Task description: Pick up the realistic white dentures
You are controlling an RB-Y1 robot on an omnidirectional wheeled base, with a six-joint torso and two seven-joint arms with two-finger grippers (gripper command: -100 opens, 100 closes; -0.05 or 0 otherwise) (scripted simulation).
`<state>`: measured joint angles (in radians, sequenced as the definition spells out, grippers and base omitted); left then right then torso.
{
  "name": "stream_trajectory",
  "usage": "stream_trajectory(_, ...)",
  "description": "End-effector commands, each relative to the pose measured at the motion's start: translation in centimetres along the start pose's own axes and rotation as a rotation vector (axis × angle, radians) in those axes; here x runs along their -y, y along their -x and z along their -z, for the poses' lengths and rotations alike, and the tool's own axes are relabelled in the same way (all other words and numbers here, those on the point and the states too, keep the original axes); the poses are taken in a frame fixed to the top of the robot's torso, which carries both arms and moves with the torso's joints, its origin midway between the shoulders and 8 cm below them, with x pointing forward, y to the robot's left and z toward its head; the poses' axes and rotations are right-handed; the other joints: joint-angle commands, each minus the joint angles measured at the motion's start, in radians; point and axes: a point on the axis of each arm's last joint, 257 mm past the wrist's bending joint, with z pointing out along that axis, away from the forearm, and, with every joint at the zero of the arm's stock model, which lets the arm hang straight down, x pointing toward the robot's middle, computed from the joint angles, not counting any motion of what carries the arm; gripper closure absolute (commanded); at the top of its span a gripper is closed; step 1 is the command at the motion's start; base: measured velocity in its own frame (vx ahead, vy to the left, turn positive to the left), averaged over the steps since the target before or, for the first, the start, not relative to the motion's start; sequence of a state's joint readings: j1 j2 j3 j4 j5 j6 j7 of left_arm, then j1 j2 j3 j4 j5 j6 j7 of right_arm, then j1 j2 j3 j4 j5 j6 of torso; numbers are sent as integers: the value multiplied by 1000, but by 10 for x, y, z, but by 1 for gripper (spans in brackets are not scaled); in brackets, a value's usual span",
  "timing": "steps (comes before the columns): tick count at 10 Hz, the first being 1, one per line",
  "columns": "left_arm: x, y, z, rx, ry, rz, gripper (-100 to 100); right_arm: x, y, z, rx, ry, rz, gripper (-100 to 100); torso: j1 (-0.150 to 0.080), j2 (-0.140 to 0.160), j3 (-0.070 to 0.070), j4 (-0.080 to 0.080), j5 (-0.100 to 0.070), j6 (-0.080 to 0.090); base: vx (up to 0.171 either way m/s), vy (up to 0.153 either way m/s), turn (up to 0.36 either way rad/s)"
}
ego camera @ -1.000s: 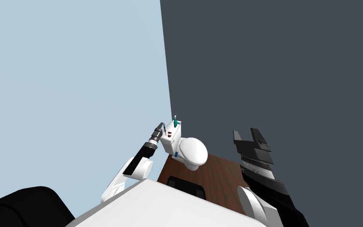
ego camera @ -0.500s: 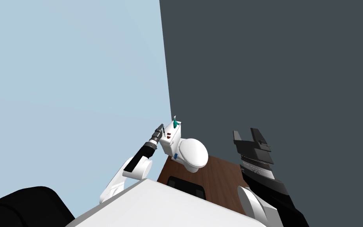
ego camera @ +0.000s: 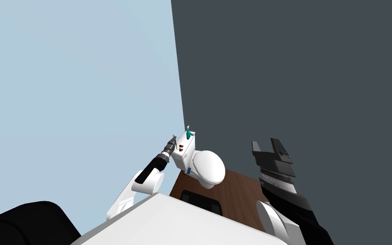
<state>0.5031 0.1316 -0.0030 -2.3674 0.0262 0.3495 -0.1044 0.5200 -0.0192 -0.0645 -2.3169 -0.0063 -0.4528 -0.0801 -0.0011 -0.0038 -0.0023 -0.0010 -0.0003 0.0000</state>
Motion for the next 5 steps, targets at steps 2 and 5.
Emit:
stream_trajectory(2,-14,0,1,-3,56,1,-100,0,0,0,0,0,0,0,0,0,0,0,0,0,48,-10,8)
stream_trajectory(5,-32,1,3,-7,125,1,-100,0,0,0,0,0,0,0,1,1,1,0,0,0,41,-10,8)
